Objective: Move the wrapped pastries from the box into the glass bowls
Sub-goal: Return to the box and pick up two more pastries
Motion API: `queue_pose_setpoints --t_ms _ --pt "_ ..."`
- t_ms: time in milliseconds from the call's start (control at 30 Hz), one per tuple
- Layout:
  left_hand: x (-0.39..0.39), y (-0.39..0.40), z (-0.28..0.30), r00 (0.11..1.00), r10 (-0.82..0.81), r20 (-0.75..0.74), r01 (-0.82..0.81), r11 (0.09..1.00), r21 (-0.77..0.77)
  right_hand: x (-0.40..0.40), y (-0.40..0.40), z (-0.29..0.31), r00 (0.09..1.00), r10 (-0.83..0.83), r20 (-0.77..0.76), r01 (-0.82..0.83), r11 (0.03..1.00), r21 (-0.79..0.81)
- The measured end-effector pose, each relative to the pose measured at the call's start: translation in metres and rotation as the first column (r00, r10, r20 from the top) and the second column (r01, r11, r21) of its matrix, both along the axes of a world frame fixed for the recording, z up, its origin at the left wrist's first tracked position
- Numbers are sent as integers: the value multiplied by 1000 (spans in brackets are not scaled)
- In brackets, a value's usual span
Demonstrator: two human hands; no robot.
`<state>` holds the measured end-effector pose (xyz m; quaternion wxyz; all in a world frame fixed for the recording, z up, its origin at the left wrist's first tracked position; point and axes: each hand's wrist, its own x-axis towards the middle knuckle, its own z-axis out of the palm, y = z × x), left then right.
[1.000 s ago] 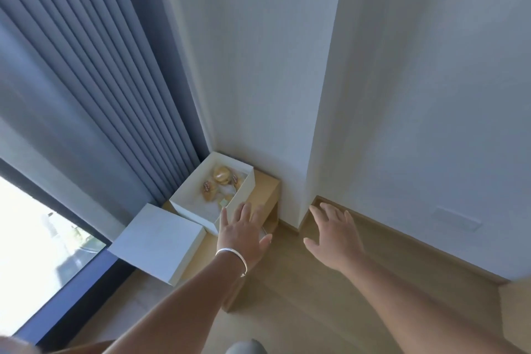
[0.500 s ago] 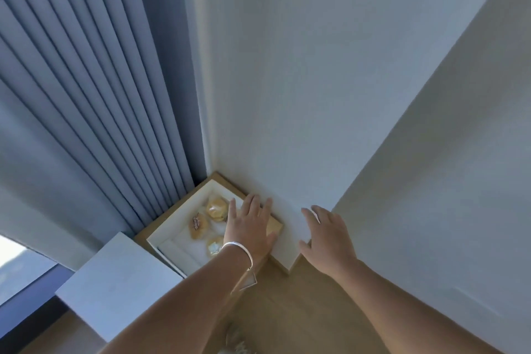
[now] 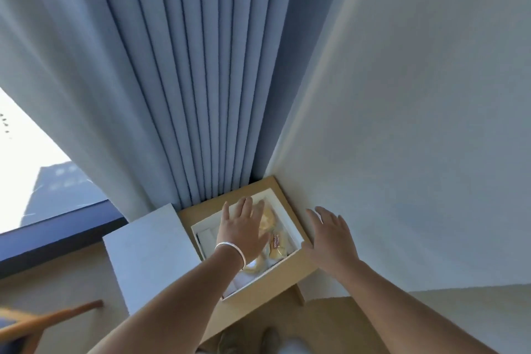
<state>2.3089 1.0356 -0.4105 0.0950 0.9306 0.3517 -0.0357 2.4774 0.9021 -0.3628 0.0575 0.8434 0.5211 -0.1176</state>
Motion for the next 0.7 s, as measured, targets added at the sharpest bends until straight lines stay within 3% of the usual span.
queue_pose_setpoints --t_ms 367,533,700 --pt "-55 23 -23 934 328 -144 -342 936 -83 -2 86 -42 940 286 -185 -299 953 -49" --pt "-39 17 -35 912 383 -145 -399 911 -108 7 105 -56 888 409 -212 -428 903 -48" --pt "-16 16 -70 926 348 -143 -371 909 -191 19 117 -80 864 430 -264 -469 877 -108"
